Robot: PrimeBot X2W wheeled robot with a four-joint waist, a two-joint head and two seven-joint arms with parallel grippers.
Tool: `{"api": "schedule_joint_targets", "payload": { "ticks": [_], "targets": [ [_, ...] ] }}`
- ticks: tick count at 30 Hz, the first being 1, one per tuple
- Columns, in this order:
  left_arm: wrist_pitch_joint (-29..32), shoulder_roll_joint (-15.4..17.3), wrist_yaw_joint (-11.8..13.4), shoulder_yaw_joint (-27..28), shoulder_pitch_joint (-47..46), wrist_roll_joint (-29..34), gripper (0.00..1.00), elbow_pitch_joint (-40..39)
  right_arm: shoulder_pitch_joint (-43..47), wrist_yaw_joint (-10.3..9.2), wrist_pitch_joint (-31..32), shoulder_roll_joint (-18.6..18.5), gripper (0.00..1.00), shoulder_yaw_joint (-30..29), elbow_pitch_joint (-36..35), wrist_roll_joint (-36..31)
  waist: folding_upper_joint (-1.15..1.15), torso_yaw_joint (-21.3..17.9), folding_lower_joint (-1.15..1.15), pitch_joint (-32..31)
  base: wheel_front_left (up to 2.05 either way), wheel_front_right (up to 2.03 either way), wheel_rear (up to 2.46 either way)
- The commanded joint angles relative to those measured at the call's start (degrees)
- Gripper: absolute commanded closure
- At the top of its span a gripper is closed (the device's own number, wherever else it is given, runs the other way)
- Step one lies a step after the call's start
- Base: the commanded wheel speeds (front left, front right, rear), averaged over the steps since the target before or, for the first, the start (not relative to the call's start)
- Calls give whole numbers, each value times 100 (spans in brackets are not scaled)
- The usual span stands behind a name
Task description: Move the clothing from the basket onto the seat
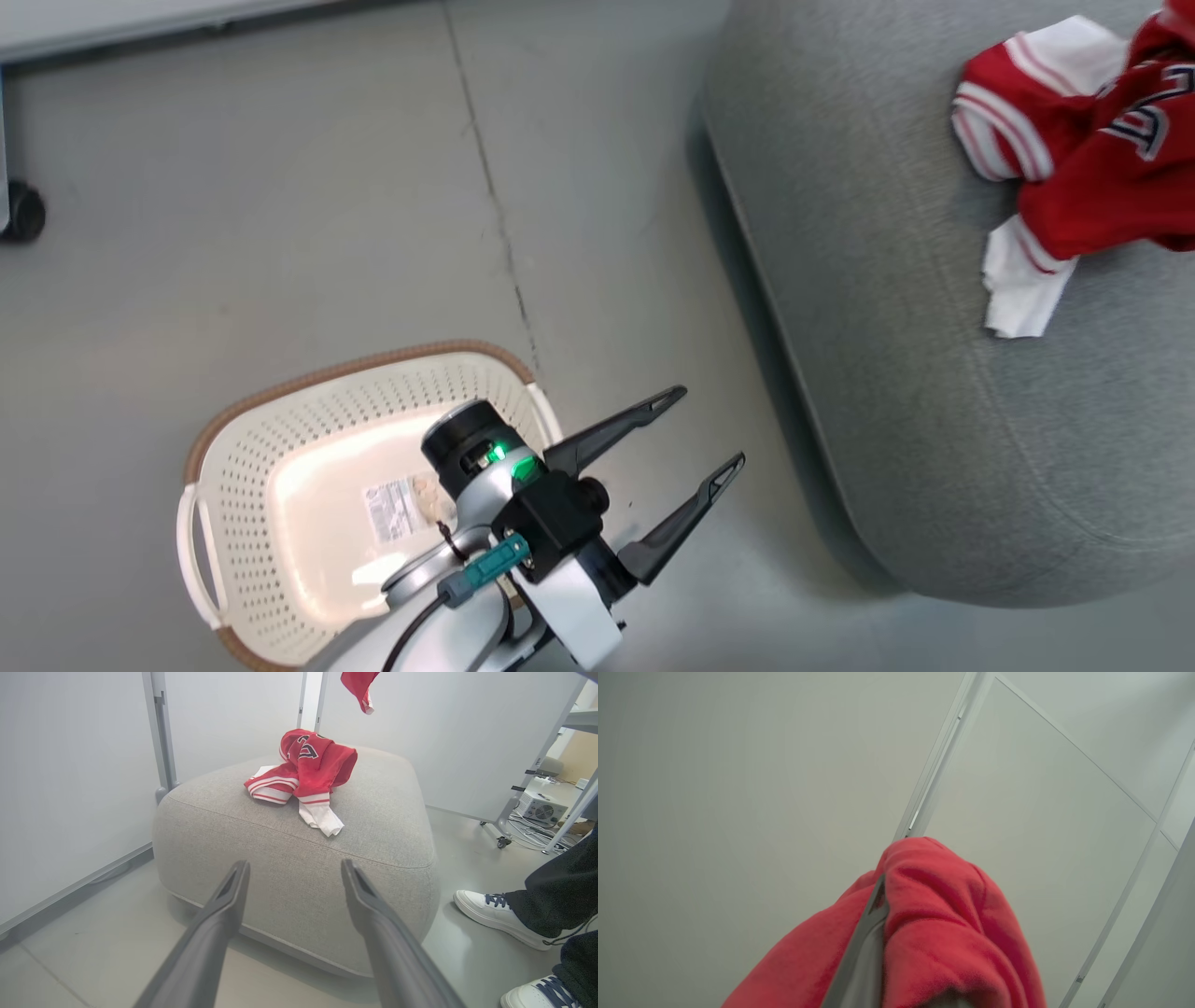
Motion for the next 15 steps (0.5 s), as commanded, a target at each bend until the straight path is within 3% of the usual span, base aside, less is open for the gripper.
{"api": "schedule_joint_targets", "payload": {
  "ticks": [1,7,10,15],
  "targets": [
    [-9,47,-8,-3,-159,-1,0,-38,-200,-2,12,-108,100,-58,109,20,0,238,0,353,0,0,0],
    [-9,167,-7,-81,-489,-20,0,-129,-961,-2,28,-395,100,-215,825,-24,0,452,0,817,0,0,0],
    [-9,203,-7,-74,-584,-60,0,-133,-1187,-2,25,-615,100,-215,1237,-367,0,554,0,1001,0,0,0],
    [-9,276,-8,34,-700,-84,0,-149,-1481,-2,5,-485,100,-522,1938,-595,0,717,0,1234,0,0,0]
  ]
}}
